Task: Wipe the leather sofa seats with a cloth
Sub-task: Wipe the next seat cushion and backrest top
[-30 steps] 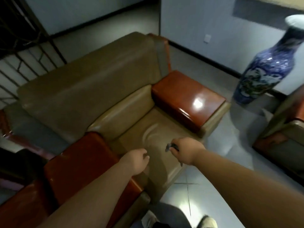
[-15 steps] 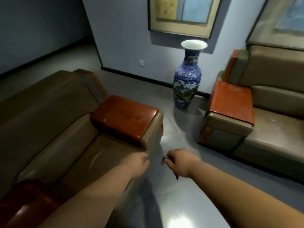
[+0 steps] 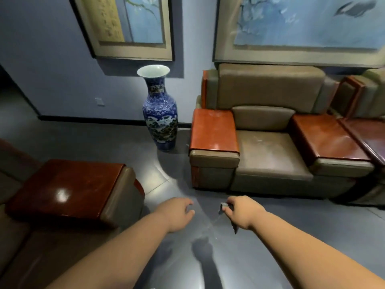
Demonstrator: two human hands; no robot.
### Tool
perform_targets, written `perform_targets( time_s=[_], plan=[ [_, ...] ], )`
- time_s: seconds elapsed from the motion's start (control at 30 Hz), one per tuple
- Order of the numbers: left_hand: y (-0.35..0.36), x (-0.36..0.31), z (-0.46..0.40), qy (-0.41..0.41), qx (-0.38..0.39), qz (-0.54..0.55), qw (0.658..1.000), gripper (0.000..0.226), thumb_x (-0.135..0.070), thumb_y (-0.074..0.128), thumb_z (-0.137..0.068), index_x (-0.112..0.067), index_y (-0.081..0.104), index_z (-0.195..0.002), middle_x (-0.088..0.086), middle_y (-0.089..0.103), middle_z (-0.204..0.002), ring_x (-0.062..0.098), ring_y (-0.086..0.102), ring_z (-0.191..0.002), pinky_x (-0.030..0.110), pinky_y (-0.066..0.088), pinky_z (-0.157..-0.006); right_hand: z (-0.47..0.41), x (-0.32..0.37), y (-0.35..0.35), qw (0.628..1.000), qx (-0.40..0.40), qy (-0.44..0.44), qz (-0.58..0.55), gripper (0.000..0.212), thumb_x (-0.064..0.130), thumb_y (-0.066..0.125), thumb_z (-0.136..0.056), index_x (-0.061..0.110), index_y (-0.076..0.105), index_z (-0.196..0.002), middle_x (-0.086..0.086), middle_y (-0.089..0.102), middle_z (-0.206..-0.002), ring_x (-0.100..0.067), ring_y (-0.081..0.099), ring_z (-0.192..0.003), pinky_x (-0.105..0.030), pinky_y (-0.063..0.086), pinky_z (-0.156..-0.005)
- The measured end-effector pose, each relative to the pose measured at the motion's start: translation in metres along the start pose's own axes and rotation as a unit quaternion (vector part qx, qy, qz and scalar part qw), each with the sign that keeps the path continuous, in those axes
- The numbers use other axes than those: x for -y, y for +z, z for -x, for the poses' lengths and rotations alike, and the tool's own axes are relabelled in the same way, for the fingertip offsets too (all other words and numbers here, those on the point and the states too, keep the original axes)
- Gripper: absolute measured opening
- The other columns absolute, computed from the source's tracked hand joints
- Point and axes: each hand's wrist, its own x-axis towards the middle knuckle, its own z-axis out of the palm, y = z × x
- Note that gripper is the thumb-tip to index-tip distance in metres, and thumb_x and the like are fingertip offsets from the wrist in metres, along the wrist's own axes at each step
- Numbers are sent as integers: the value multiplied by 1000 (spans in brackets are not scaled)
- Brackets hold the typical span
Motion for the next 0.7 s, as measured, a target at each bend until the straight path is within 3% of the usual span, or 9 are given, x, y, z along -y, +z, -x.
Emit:
perform_targets(
  time_s=[0.17,0.43,0.53,0.7],
  plan=[
    [-19,-16,-76,8,33,-40,999,49,-47,50,-106,-27,53,-151,4,64,-143,24,61,-128,35,48,-109,-38,-38,-25,998,-4,44,-54,32,57,46,-102,32,63,-111,6,71,-98,-15,67,-89,-40,58,-84],
    [-84,-44,-222,35,58,-22,997,50,-50,52,-103,-33,53,-150,-6,68,-129,17,66,-114,35,55,-101,-119,-89,-86,991,-17,123,-50,32,56,48,-100,29,63,-108,4,69,-101,-19,65,-93,-40,56,-87],
    [-112,-64,-263,70,81,-65,992,52,-50,50,-104,-32,50,-153,-5,67,-133,18,64,-118,36,54,-103,-141,-97,-104,986,-11,154,-63,34,56,48,-101,28,63,-114,2,70,-109,-20,65,-98,-40,55,-90],
    [-144,-94,-328,108,84,-117,984,52,-48,47,-106,-27,51,-153,-1,64,-142,23,60,-129,36,49,-109,-167,-119,-119,978,-19,184,-101,29,55,49,-102,30,62,-108,5,68,-100,-16,64,-90,-37,55,-84]
  ],
)
